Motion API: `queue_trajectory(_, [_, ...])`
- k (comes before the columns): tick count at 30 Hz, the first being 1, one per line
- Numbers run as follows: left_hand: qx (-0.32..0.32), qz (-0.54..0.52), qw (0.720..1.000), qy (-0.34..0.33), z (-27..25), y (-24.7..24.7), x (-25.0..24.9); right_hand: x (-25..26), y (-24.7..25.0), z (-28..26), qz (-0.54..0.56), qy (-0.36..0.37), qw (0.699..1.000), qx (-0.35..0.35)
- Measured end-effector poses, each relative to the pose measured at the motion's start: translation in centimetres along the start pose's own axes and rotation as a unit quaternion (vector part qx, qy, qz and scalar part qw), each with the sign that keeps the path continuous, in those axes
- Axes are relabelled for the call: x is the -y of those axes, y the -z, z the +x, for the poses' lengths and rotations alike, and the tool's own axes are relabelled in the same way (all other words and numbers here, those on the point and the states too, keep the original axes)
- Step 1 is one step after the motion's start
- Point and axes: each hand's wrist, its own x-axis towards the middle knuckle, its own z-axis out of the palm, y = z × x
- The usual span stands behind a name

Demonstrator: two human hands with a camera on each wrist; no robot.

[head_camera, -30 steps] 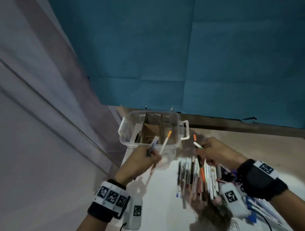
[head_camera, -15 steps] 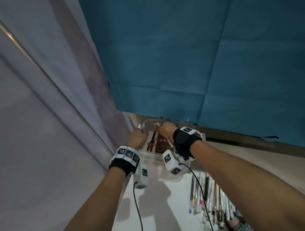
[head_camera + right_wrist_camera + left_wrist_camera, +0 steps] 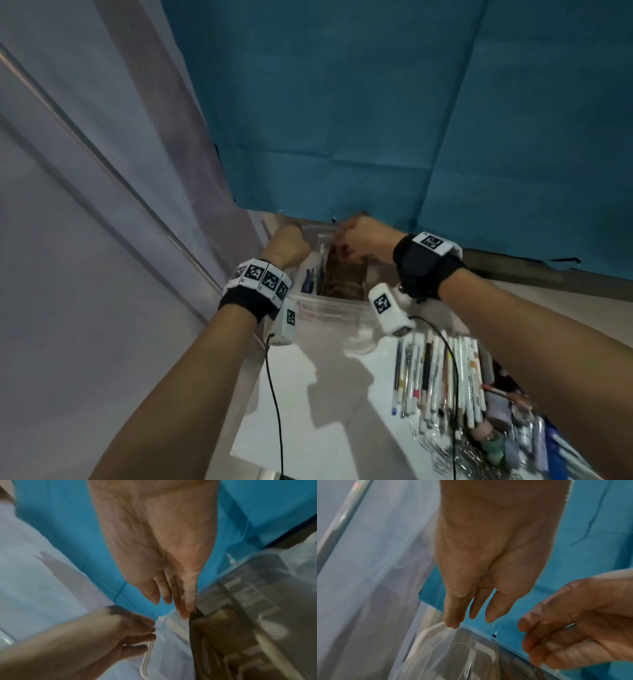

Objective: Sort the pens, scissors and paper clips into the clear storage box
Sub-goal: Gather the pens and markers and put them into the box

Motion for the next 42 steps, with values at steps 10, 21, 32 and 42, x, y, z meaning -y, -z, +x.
queue_trajectory(10, [0.27, -0.078, 0.953, -0.116, -8.2, -6.4, -7.3, -6.3, 7.4, -9.0, -0.103, -0.116, 0.938, 0.311])
queue_trajectory(21, [0.208, 0.077, 0.975, -0.026, -8.2, -23.0, -3.0, -19.9, -1.4, -9.4, -0.257, -0.191, 0.947, 0.01])
queue_trajectory(32, [0.136, 0.049, 0.988, 0.046, -9.3, -26.5, -2.1, -22.2, -7.2, -10.5, -0.172, -0.226, 0.951, -0.124])
queue_trajectory(42, [0.126, 0.102, 0.987, 0.023, -9.3, -25.8, -0.3, -21.8, -5.2, -11.0, -0.125, -0.217, 0.964, -0.091])
